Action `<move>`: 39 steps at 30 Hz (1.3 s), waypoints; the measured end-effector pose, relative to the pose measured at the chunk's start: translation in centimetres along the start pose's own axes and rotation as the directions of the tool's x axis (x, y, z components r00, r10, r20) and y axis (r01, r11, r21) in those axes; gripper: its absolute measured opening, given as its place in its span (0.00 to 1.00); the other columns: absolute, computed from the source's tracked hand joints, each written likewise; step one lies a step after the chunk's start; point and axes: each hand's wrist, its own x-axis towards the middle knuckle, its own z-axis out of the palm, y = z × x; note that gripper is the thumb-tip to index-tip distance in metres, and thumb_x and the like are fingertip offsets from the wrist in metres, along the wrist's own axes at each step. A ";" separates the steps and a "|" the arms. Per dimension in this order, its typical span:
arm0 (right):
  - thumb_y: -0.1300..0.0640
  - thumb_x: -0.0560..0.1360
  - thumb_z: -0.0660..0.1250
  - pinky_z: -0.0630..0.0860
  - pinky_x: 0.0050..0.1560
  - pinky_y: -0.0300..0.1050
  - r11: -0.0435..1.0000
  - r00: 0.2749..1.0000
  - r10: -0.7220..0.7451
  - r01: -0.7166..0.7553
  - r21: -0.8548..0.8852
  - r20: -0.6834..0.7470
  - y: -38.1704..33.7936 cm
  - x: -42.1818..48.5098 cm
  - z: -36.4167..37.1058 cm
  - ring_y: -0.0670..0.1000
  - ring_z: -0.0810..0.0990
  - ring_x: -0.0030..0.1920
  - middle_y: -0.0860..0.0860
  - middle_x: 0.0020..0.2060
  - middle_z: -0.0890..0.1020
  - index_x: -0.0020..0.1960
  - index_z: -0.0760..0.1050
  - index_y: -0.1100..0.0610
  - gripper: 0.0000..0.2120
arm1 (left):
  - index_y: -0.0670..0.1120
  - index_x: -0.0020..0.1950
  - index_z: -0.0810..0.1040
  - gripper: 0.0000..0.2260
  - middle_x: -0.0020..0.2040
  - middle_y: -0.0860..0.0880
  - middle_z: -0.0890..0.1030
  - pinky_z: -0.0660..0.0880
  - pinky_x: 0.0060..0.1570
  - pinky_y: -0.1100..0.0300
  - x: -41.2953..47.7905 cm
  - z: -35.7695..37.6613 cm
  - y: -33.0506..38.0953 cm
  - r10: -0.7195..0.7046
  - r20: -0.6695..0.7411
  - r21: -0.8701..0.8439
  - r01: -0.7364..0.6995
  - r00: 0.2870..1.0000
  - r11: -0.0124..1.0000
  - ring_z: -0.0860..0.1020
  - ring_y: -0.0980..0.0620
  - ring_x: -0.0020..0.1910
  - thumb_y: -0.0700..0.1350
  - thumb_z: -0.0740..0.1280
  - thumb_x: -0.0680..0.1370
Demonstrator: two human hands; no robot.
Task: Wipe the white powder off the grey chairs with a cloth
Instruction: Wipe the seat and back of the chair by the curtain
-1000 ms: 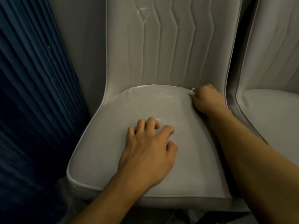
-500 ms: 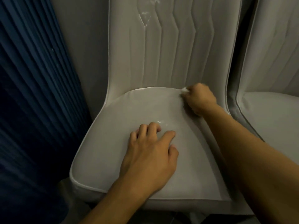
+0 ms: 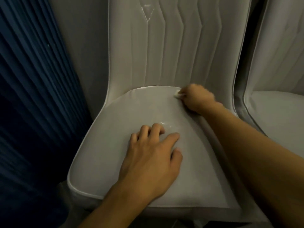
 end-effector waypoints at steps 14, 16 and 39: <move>0.47 0.81 0.63 0.76 0.56 0.53 0.998 0.998 0.040 -0.038 0.043 -0.039 -2.6 -0.7 1.5 0.65 0.79 0.58 0.62 0.58 0.81 0.59 0.80 0.57 0.16 | 0.64 0.72 0.66 0.18 0.69 0.55 0.65 0.64 0.64 0.52 0.6 0.4 0.2 -0.004 -0.010 0.029 0.004 1.000 1.000 0.63 0.54 0.65 0.61 0.52 0.81; 0.45 0.80 0.62 0.76 0.55 0.50 0.993 0.995 -0.101 0.102 0.059 -0.028 -5.0 -1.0 2.3 0.62 0.80 0.58 0.58 0.58 0.82 0.58 0.81 0.55 0.16 | 0.65 0.71 0.65 0.18 0.68 0.56 0.65 0.64 0.61 0.52 0.8 0.3 0.3 0.005 0.002 0.057 -0.005 1.000 0.998 0.63 0.54 0.64 0.62 0.52 0.81; 0.42 0.81 0.62 0.76 0.59 0.52 0.989 0.996 -0.092 0.090 0.114 0.016 -4.4 0.4 2.1 0.60 0.79 0.59 0.54 0.60 0.82 0.62 0.81 0.48 0.16 | 0.65 0.73 0.64 0.20 0.69 0.57 0.63 0.62 0.63 0.53 0.5 0.0 0.3 -0.016 0.030 0.047 0.015 0.999 0.999 0.60 0.55 0.65 0.63 0.51 0.81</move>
